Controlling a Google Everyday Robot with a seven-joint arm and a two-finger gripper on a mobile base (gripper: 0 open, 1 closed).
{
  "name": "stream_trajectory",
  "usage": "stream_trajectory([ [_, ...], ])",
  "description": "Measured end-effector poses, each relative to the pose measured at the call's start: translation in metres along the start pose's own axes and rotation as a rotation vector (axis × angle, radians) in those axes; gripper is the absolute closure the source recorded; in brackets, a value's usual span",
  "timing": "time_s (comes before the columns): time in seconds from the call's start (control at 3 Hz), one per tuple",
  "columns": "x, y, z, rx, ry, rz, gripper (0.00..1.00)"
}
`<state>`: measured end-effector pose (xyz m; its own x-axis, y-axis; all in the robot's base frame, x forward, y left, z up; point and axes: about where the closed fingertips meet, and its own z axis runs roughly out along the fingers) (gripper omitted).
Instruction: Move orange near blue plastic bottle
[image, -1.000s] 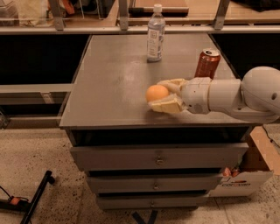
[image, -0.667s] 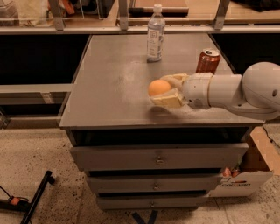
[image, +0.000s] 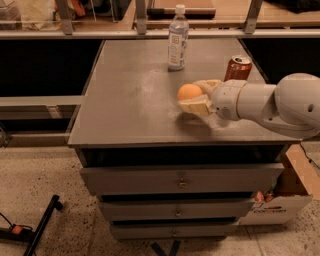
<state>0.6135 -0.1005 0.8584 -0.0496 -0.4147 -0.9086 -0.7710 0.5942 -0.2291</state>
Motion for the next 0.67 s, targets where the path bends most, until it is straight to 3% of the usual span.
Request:
stream_trajectory([
  [0.67, 0.004, -0.026, 0.023, 0.028, -0.013, 0.022, 1.0],
])
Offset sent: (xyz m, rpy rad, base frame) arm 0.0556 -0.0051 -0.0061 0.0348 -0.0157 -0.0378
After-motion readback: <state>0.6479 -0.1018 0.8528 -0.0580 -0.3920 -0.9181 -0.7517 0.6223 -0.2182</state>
